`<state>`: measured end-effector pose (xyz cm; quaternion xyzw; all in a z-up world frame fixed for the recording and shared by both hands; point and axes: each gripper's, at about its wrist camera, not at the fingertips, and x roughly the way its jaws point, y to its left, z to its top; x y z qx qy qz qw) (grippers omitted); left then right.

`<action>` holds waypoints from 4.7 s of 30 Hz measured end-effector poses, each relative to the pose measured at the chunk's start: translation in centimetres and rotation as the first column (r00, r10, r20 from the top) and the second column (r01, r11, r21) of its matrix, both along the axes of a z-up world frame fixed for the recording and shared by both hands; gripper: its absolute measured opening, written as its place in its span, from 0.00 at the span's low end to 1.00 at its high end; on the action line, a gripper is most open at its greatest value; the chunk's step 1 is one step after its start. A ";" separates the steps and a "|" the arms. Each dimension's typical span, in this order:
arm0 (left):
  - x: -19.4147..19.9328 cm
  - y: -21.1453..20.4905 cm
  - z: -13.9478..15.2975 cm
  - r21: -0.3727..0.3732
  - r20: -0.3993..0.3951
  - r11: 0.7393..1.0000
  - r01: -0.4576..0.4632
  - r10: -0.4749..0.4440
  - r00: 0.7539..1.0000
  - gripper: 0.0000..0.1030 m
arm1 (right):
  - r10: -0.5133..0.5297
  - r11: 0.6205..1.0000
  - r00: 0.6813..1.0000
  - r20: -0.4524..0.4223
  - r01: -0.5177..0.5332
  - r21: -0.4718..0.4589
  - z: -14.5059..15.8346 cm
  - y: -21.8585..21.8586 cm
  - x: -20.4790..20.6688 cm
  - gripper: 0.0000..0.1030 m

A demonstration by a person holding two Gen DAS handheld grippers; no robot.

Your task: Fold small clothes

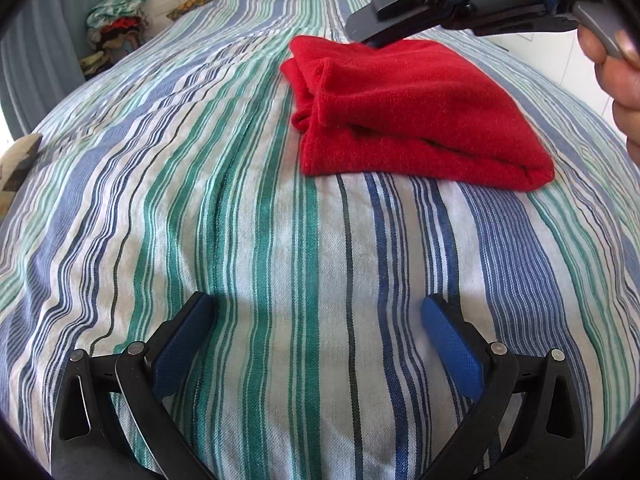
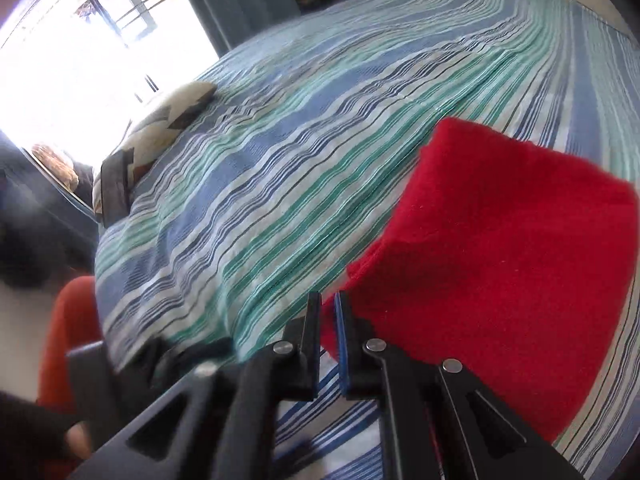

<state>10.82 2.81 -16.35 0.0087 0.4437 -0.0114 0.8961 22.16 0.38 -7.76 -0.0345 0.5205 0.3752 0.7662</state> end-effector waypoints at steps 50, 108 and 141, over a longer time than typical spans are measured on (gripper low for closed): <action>8.7 2.2 3.5 -0.316 -0.154 0.942 0.113 -0.169 0.974 0.14 | -0.311 0.892 0.938 0.153 0.344 -0.293 -5.6 -13.3 -6.8 0.00; -2.3 -0.3 13.1 0.136 0.076 0.984 -0.116 0.107 0.991 0.98 | -0.565 0.798 0.810 0.156 0.585 -0.148 5.0 -20.2 -13.9 0.97; -8.0 -2.2 18.2 0.095 -0.067 0.995 -0.031 0.038 0.997 0.98 | -0.494 0.791 0.830 0.259 0.553 -0.263 14.4 -13.9 -20.1 0.99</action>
